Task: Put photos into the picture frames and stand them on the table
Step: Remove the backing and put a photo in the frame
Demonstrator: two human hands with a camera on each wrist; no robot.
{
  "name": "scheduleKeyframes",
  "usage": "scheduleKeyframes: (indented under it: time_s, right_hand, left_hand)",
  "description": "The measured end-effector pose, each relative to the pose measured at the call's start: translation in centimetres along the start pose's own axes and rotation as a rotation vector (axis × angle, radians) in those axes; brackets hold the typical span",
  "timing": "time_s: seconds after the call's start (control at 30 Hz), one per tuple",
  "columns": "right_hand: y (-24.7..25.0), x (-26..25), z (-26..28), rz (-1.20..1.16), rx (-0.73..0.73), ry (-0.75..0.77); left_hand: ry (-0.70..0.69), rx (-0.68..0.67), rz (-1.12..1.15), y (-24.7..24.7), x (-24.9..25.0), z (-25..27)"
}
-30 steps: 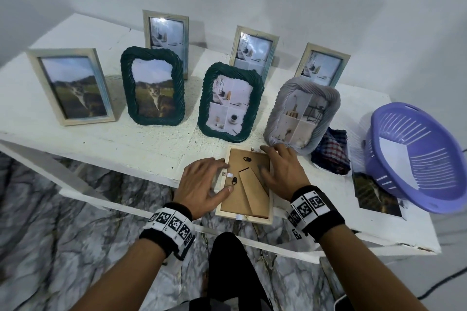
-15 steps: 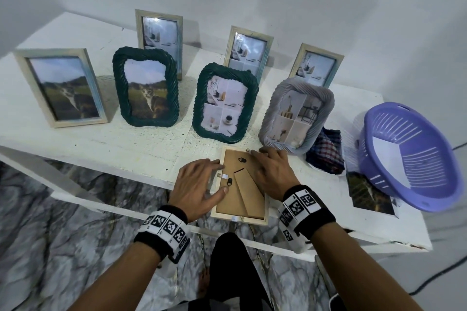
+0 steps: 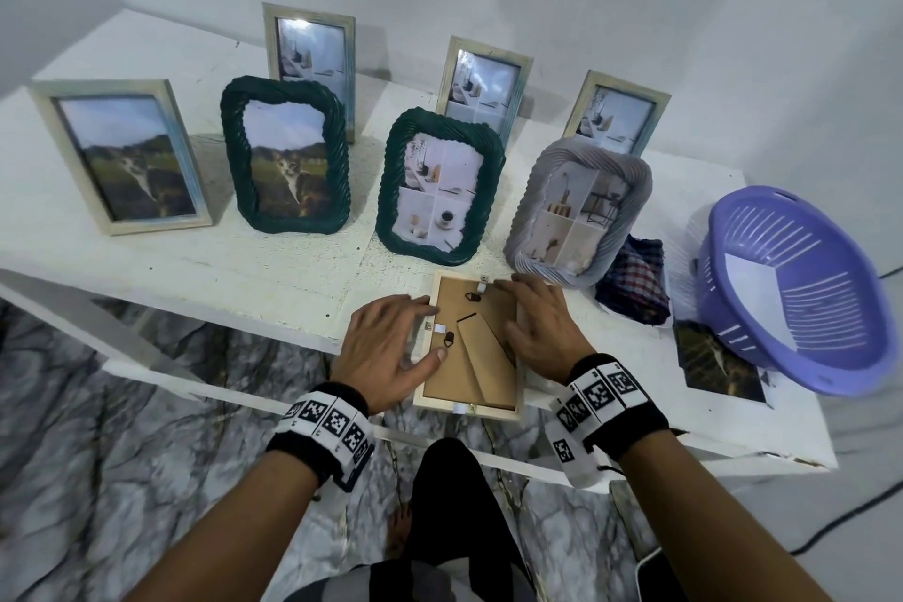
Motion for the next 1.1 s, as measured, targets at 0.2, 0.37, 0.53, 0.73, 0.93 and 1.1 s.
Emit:
scheduleKeyframes:
  time_s: [0.2,0.37,0.53,0.73,0.93,1.1]
  right_hand:
    - [-2.1,-1.7,5.0,-0.023,-0.041,0.1]
    - [-4.9,-1.5,6.7,0.0,0.039,0.138]
    - [-5.9,-1.6,6.6,-0.061,0.119,0.153]
    - [-6.6,-2.1,6.0,-0.108,0.169,0.031]
    - [-4.8,-1.4,6.1,-0.23,0.184,0.015]
    - [-4.5,-1.1,6.0,-0.186,0.198,0.006]
  left_hand:
    - [0.001,-0.007,-0.003,-0.1,0.0,0.0]
    - [-0.01,0.006,0.002,0.0,0.1,0.1]
    - [-0.002,-0.018,0.006,0.1,0.1,0.1]
    - [0.018,-0.031,-0.003,0.3,0.2,0.1]
    - [0.031,-0.07,-0.013,0.3,0.1,0.2]
    - [0.126,-0.005,0.08,1.0,1.2,1.1]
Point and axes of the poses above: each hand's wrist, its own z-axis away from the middle knuckle, its own y-axis out of the back of the hand, x = y × z, the point moved 3 cm from there along -z, towards the middle knuckle, and after that the axes turned 3 degrees about x, right-handed, at the moved point
